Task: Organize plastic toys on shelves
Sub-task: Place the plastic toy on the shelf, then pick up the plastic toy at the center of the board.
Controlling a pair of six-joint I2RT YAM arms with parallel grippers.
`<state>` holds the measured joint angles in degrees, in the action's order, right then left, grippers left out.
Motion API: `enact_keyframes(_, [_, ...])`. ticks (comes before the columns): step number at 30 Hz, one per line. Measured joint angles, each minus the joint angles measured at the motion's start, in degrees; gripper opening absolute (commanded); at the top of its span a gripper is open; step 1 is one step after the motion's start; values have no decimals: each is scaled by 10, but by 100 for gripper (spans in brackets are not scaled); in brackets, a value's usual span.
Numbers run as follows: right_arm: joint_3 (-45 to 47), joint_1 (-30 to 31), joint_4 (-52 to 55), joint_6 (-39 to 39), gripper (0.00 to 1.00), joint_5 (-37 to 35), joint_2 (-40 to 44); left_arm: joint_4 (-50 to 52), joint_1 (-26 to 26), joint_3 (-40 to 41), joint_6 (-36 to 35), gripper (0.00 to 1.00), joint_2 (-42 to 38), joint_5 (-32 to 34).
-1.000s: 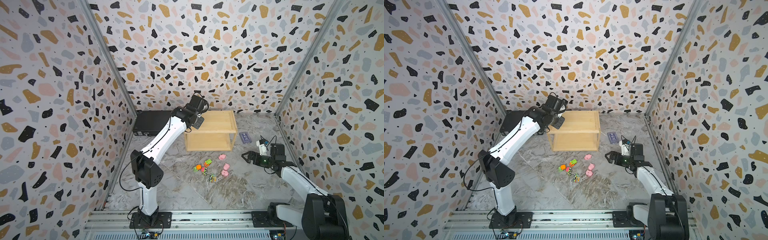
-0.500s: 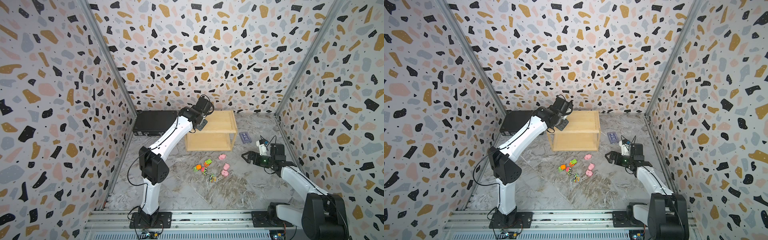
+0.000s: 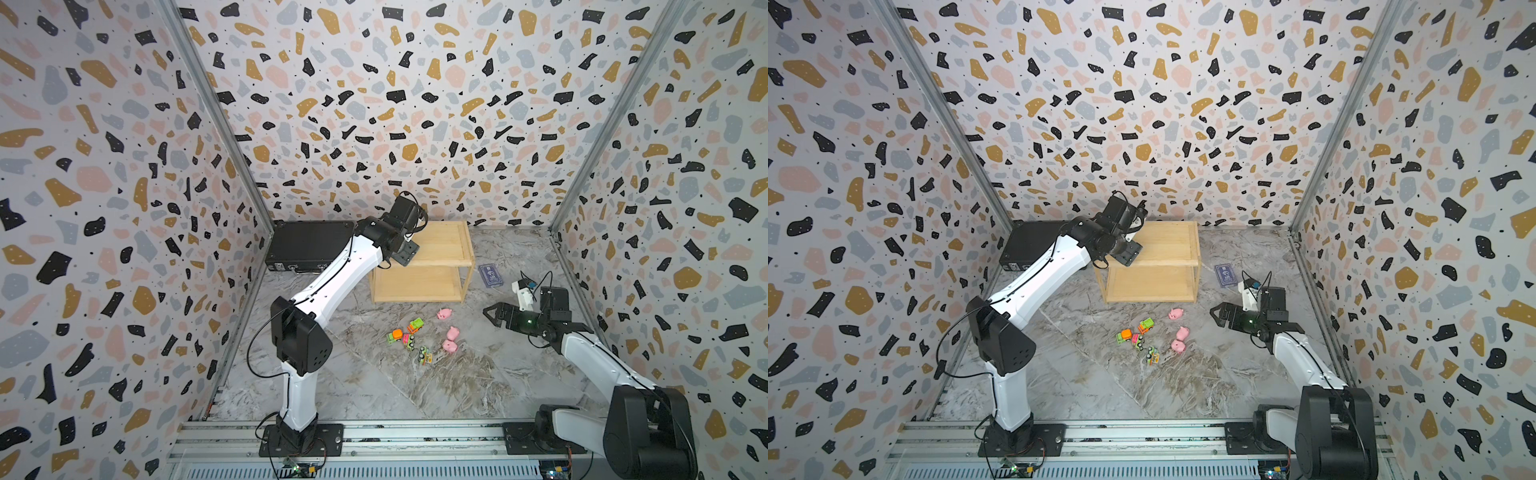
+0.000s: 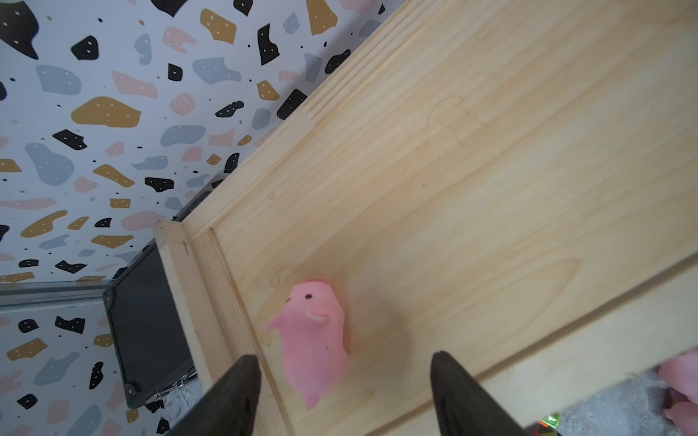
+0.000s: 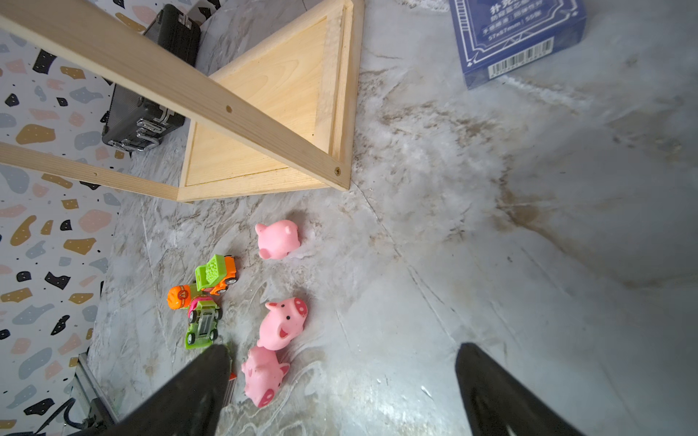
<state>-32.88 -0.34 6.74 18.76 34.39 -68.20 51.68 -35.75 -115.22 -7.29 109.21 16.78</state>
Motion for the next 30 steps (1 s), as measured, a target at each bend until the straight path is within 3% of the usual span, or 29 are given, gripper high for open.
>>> enact_keyframes(5, [0,17,-13,2,89,6,-7,-91,14,145,46,90,-119,-75])
enact_keyframes(10, [0,53,-20,2,85,-1,-17,-205,69,335,129,92,-276,-153])
enact_keyframes(16, [-1,101,-7,-18,75,-40,-18,-268,120,497,207,93,-413,-171])
enact_keyframes(22, [-30,156,35,-47,58,-86,-52,-288,145,627,258,93,-502,-166])
enact_keyframes(30, [-81,224,63,-60,52,-128,-116,-294,148,702,276,93,-532,-168])
